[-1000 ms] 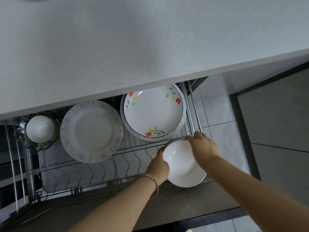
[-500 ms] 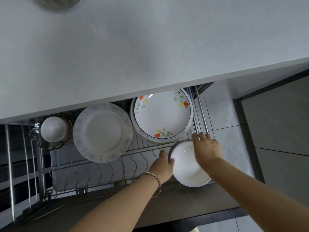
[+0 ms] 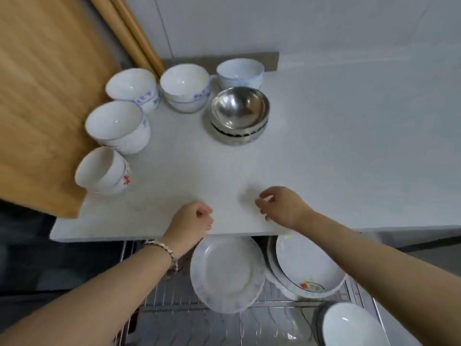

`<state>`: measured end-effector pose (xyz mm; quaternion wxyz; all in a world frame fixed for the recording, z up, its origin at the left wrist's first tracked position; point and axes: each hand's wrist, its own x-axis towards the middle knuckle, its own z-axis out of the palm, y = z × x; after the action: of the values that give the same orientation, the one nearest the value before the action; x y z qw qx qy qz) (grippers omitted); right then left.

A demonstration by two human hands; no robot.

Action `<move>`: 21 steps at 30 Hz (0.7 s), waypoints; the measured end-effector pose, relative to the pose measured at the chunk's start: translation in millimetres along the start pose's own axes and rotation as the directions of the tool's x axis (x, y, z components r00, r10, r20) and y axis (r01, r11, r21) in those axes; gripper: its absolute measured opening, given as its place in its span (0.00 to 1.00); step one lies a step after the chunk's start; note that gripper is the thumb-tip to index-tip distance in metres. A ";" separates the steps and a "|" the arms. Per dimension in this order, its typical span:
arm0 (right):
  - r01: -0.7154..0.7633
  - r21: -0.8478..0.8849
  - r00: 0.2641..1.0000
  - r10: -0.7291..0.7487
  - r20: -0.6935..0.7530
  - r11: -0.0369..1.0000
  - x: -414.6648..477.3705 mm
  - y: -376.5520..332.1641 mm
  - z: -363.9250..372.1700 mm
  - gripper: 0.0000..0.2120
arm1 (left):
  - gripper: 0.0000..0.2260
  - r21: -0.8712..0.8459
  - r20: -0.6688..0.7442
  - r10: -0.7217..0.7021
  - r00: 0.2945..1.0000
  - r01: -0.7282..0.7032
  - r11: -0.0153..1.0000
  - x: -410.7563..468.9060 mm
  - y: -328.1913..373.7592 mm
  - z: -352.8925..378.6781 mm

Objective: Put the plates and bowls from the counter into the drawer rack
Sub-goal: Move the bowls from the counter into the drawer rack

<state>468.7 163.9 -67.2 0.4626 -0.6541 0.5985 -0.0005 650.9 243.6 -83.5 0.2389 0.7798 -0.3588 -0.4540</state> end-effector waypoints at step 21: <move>-0.141 0.850 0.948 0.317 -0.032 0.507 45.9 -90.4 46.8 0.10 | 0.26 -0.422 0.205 -0.022 0.978 0.109 0.900 44.3 -1.3 -106.8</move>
<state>578.4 143.2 -64.6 0.6573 -0.2638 0.6456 -0.2856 759.8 215.0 -57.6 0.3535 0.6710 -0.2446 -0.6041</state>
